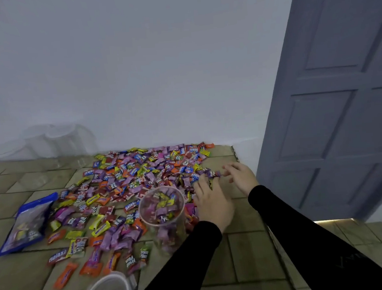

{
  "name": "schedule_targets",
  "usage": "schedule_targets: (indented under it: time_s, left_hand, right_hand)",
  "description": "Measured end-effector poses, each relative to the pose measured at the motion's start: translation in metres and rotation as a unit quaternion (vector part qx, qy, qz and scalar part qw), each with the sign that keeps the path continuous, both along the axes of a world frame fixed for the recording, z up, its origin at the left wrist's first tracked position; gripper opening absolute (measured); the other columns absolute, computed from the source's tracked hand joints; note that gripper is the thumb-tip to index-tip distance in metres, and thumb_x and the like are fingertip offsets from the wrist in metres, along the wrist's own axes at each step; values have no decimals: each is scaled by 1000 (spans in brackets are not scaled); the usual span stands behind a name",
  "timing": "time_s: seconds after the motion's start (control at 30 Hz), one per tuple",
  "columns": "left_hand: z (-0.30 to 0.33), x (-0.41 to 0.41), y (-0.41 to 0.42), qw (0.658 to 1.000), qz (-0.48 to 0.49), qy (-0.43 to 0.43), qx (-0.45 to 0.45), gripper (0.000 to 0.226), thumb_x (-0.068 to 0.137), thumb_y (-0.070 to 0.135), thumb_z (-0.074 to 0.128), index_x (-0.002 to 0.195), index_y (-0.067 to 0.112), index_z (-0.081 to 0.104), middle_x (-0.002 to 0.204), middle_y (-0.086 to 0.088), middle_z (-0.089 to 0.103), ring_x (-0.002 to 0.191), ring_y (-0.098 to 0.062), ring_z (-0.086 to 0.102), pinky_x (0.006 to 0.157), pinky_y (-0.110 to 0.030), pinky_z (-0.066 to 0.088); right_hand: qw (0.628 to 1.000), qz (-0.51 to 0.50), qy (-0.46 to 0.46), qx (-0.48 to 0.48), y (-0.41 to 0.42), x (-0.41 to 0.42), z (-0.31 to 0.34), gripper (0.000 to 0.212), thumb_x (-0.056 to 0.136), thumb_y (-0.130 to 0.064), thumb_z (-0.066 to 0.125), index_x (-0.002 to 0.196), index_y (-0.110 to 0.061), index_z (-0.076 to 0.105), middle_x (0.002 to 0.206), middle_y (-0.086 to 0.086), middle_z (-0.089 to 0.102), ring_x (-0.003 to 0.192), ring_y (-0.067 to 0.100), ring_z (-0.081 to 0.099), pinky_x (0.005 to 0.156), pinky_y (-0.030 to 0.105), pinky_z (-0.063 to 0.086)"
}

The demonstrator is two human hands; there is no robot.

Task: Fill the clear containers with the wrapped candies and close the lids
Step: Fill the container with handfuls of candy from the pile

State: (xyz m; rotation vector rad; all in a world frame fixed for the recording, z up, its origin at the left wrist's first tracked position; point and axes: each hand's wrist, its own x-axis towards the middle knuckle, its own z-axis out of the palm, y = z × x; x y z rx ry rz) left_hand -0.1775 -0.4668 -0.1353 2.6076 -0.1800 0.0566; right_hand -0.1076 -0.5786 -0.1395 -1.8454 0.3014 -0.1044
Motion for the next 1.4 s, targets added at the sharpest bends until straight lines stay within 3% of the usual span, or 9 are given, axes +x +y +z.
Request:
schedule_targets:
  time_s: [0.1,0.2,0.33,0.53,0.83,0.97,1.17,1.3,1.4]
  left_hand:
    - [-25,10,-10,996,7,-42,83,53,86,40,36,131,17,54,143,-19,44,127,-42,44,95,-55,41]
    - [-42,23,-17,992,31,14,125,55,80,49,35,114,22,68,124,-15,63,106,-39,63,73,-51,53]
    - [-55,38,-28,990,33,46,126,52,80,53,36,111,26,69,124,-12,64,105,-36,64,72,-51,54]
    - [-66,68,-37,990,69,42,120,49,79,51,37,108,27,69,121,-11,65,104,-34,65,74,-52,54]
    - [-77,120,-47,976,155,-43,147,44,79,48,46,108,25,67,116,-12,66,102,-35,64,74,-51,53]
    - [-90,135,-46,964,195,-88,161,46,68,38,78,110,24,67,116,-11,66,100,-31,64,75,-45,53]
    - [-99,147,-44,955,227,-136,134,41,69,29,79,107,22,65,114,-12,63,93,-31,59,68,-37,45]
    - [-102,152,-38,952,242,-156,103,37,72,26,79,105,18,65,113,-12,62,92,-32,59,68,-38,47]
    - [-103,151,-39,949,263,-155,78,36,72,17,77,105,15,62,111,-11,61,93,-30,56,67,-37,46]
  right_hand:
    - [999,20,12,-49,-14,10,-12,23,95,-19,50,102,-5,68,88,1,64,94,21,58,86,35,45]
    - [990,59,14,-129,-20,20,-20,23,95,-19,51,110,-9,66,105,4,63,102,20,57,85,26,41]
    - [969,92,-6,-230,-27,45,-32,20,93,-23,52,108,-22,65,119,7,55,113,24,53,100,35,41]
    - [903,145,-49,-402,-26,95,-31,39,93,-28,49,132,-20,50,136,11,41,127,29,36,106,36,31]
    - [847,212,-101,-477,-14,181,-51,53,97,-47,39,144,-24,34,150,8,28,138,27,25,109,39,26]
    - [837,199,-131,-492,-9,191,-65,58,91,-47,37,145,-24,36,139,7,42,128,28,35,100,38,34]
    - [860,246,-111,-433,-1,200,-63,45,90,-30,52,134,-22,49,123,8,48,116,26,43,94,31,33]
    - [902,278,-70,-324,-1,200,-66,33,91,-14,56,123,-10,63,126,8,52,120,24,41,108,34,29]
    - [889,286,-64,-352,-1,186,-70,39,94,-30,54,126,-8,61,132,7,52,125,25,40,108,37,30]
